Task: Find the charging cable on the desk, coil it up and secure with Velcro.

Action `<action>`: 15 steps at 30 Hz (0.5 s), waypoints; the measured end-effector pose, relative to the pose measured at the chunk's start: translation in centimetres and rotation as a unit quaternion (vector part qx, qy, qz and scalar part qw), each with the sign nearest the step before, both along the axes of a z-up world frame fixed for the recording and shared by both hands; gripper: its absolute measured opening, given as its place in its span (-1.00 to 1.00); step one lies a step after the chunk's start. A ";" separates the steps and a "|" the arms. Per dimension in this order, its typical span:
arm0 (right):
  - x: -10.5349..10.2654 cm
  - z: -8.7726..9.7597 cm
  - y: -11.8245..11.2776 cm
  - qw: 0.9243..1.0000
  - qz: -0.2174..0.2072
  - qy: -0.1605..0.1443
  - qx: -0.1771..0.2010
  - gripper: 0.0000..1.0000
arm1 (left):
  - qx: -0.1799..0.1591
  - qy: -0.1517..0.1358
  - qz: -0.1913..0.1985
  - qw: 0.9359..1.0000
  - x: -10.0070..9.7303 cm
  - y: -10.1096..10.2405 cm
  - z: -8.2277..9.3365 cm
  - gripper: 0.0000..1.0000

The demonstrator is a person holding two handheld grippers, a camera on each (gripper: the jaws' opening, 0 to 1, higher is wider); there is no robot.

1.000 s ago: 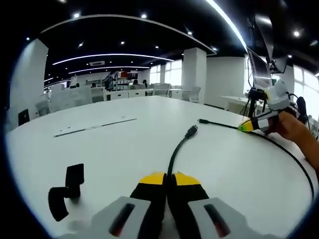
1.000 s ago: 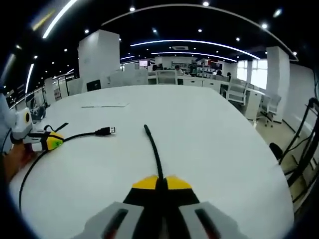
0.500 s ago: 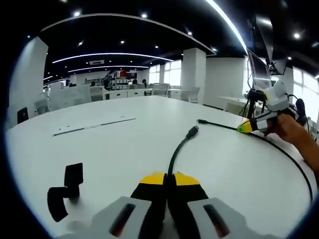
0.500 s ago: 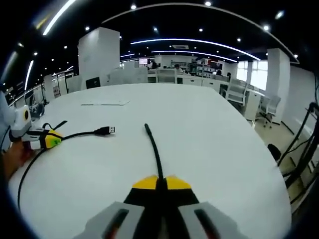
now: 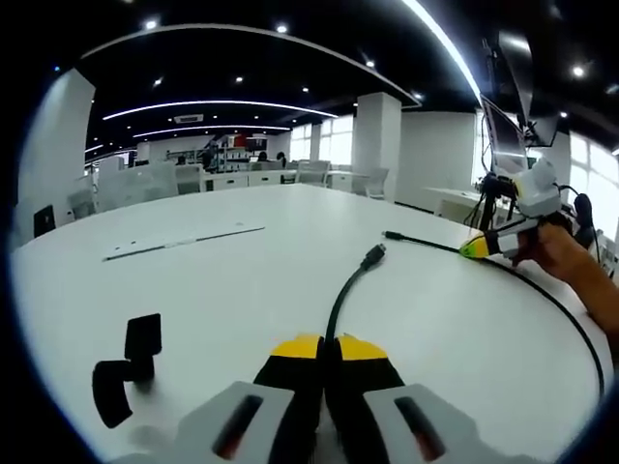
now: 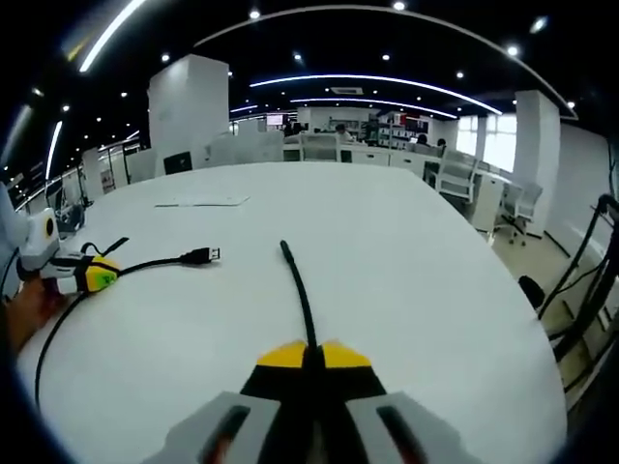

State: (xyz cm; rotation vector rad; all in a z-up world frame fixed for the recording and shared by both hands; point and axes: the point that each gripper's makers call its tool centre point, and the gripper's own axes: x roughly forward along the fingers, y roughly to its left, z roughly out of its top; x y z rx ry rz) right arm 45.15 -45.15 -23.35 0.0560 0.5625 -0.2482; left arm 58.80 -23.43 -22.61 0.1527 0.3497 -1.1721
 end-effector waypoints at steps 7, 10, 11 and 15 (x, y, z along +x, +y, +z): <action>-0.1 0.8 0.2 1.000 -0.001 -0.015 -0.003 -0.92 | -0.012 0.010 0.006 1.000 0.2 0.3 0.5 -0.91; -0.1 0.7 0.6 1.000 0.002 -0.015 -0.001 -0.92 | -0.014 0.012 0.007 1.000 0.2 0.4 0.6 -0.91; -0.2 0.7 0.7 1.000 0.001 -0.016 0.000 -0.92 | -0.014 0.012 0.007 1.000 0.1 0.4 0.7 -0.91; -0.4 0.7 1.0 1.000 -0.001 -0.022 0.009 -0.92 | -0.032 0.005 0.008 0.999 -0.1 0.8 2.1 -0.91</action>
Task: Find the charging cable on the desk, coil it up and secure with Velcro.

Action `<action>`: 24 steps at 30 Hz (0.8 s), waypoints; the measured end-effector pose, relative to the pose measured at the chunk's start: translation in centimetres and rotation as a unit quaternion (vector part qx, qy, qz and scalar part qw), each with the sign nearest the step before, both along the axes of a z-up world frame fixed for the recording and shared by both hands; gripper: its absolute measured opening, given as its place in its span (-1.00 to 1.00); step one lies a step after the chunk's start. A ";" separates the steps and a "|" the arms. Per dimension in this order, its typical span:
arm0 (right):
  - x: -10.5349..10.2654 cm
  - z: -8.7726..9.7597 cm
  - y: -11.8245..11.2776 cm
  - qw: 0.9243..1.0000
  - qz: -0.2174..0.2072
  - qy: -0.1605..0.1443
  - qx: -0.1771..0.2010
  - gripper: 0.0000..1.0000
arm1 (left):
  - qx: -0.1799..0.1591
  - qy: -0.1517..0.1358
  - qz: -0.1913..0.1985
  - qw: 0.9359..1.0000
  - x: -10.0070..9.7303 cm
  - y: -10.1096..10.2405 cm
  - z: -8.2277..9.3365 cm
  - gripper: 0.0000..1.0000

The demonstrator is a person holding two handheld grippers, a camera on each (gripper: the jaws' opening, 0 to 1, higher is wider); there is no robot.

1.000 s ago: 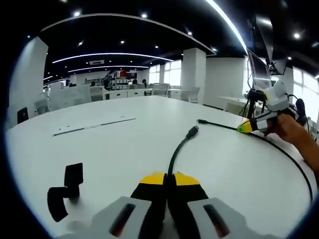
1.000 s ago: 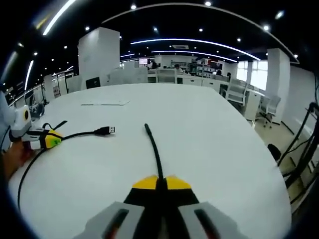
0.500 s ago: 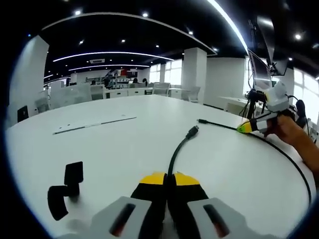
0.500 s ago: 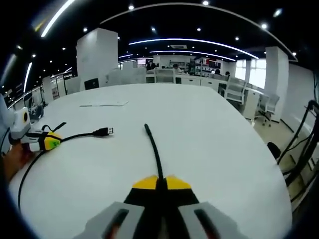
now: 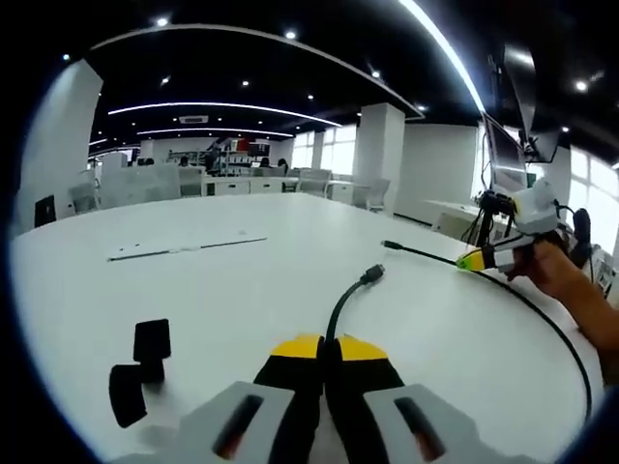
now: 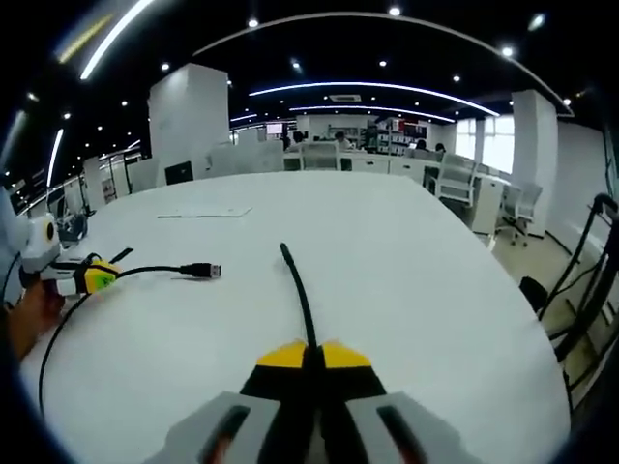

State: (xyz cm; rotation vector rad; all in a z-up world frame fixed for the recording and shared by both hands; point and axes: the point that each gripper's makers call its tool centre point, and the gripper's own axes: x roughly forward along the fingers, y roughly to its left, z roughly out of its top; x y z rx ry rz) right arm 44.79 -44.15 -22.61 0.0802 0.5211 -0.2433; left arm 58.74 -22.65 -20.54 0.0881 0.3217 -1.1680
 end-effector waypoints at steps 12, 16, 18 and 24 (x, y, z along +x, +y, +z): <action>-0.6 -0.4 1.5 1.000 0.008 0.008 -0.005 -0.92 | -0.015 -0.005 0.009 1.000 0.4 0.5 0.9 -0.91; -0.8 -0.4 1.9 1.000 0.010 0.008 -0.005 -0.92 | -0.024 -0.005 0.004 1.000 0.2 0.5 1.4 -0.91; -0.7 -0.4 1.5 1.000 0.010 0.008 -0.006 -0.92 | -0.024 -0.005 0.005 1.000 0.2 0.5 1.4 -0.91; -0.5 -0.3 1.5 1.000 0.014 0.007 -0.005 -0.92 | -0.018 -0.007 0.006 1.000 0.3 0.5 1.2 -0.91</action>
